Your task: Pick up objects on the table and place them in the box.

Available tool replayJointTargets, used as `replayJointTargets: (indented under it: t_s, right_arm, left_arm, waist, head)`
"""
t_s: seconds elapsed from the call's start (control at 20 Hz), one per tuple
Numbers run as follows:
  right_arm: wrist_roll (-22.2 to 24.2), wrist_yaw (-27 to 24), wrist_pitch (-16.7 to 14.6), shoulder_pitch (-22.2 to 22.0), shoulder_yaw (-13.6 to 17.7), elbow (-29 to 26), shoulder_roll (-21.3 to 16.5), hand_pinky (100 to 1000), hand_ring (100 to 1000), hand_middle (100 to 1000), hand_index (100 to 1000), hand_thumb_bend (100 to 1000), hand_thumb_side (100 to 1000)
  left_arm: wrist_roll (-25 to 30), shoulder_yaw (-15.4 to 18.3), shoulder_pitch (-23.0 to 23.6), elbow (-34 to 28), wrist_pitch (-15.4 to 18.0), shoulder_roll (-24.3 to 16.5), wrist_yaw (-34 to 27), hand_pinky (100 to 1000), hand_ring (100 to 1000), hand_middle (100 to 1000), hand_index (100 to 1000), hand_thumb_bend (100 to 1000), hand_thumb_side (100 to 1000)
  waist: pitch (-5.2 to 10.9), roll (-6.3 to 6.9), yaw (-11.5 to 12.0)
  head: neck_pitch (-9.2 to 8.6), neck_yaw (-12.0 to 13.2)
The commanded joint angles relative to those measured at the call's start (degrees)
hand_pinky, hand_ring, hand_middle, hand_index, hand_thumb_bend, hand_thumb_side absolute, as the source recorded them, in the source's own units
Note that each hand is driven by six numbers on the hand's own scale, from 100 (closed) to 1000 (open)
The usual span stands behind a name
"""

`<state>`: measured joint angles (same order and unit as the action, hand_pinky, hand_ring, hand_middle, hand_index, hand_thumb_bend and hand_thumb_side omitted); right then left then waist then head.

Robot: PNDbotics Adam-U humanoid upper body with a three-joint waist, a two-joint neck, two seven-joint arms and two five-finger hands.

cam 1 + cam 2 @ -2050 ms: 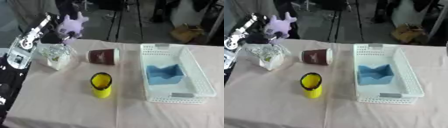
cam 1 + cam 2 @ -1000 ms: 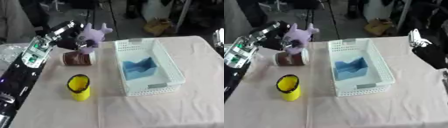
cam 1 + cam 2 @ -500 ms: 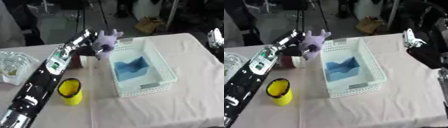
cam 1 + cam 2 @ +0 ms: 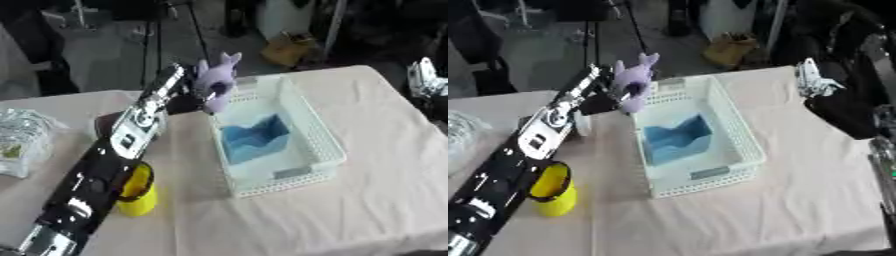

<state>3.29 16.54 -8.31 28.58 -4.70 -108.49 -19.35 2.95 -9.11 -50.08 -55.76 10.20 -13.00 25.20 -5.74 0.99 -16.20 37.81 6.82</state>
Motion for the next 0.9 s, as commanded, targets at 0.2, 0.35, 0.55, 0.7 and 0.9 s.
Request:
replayJointTargets:
  t_s: [0.2, 0.35, 0.55, 0.7, 0.9]
  right_arm:
    - [0.60, -0.53, -0.29, 1.31, -0.26, -1.60, -0.09, 597, 654, 803, 883, 100, 442]
    - [0.77, -0.52, -0.36, 1.40, -0.36, -1.74, 0.02, 597, 654, 803, 883, 100, 441]
    - [0.82, -0.50, -0.37, 1.40, -0.37, -1.75, 0.02, 597, 654, 803, 882, 100, 440]
    - [0.84, -0.49, -0.37, 1.35, -0.38, -1.72, -0.03, 597, 654, 803, 882, 100, 441]
    - [0.87, -0.47, -0.39, 1.42, -0.38, -1.71, -0.09, 597, 654, 803, 882, 100, 438]
  left_arm:
    - [-1.01, -1.42, -1.19, -2.80, 3.45, 0.25, 4.49, 152, 423, 473, 598, 435, 455]
    - [-0.56, -2.36, -0.77, -3.20, 5.70, 0.57, 7.35, 155, 425, 475, 601, 445, 456]
    - [-0.05, -2.46, -0.39, -2.60, 6.92, 0.85, 9.04, 158, 427, 478, 603, 443, 463]
    - [-0.16, -2.16, -0.44, -2.21, 7.09, 0.85, 9.56, 160, 430, 488, 608, 440, 467]
    - [-0.53, -1.61, -0.63, -1.82, 7.03, 0.70, 9.60, 168, 450, 509, 617, 456, 477]
  waist:
    - [0.60, 0.00, -0.32]
    - [0.63, 0.08, -0.43]
    - [0.66, 0.11, -0.49]
    - [0.68, 0.11, -0.55]
    - [0.69, 0.10, -0.75]
  head:
    - [-0.65, 0.05]
    - [-0.68, -0.03]
    - [-0.66, -0.12]
    - [-0.63, -0.18]
    - [-0.77, -0.16]
